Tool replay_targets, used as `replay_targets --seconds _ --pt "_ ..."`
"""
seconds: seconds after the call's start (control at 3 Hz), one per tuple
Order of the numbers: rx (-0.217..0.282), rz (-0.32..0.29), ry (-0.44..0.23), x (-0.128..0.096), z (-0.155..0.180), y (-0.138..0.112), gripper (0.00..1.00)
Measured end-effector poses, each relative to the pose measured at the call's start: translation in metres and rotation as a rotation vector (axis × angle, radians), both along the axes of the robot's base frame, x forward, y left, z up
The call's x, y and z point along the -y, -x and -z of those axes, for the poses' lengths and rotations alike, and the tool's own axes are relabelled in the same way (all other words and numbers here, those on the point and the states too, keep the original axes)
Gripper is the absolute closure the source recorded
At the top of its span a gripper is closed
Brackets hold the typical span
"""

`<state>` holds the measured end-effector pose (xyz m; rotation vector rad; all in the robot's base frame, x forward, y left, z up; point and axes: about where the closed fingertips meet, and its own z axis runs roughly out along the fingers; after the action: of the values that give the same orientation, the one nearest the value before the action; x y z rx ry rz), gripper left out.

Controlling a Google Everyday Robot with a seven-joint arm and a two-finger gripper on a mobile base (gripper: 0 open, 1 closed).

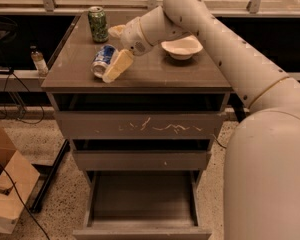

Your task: Place pepsi can into bottom drawer

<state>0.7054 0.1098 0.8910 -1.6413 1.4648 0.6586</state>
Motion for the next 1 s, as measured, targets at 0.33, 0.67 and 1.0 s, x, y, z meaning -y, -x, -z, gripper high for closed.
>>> replay_targets --seconds 0.33,0.67,1.0 --pt "-0.034 -0.02 -0.019 -0.016 0.009 -0.017 0.0" --pt "-0.067 -0.02 -0.03 -0.024 0.018 -0.032 0.0" --pt "-0.087 -0.016 -0.031 -0.025 0.024 -0.044 0.0"
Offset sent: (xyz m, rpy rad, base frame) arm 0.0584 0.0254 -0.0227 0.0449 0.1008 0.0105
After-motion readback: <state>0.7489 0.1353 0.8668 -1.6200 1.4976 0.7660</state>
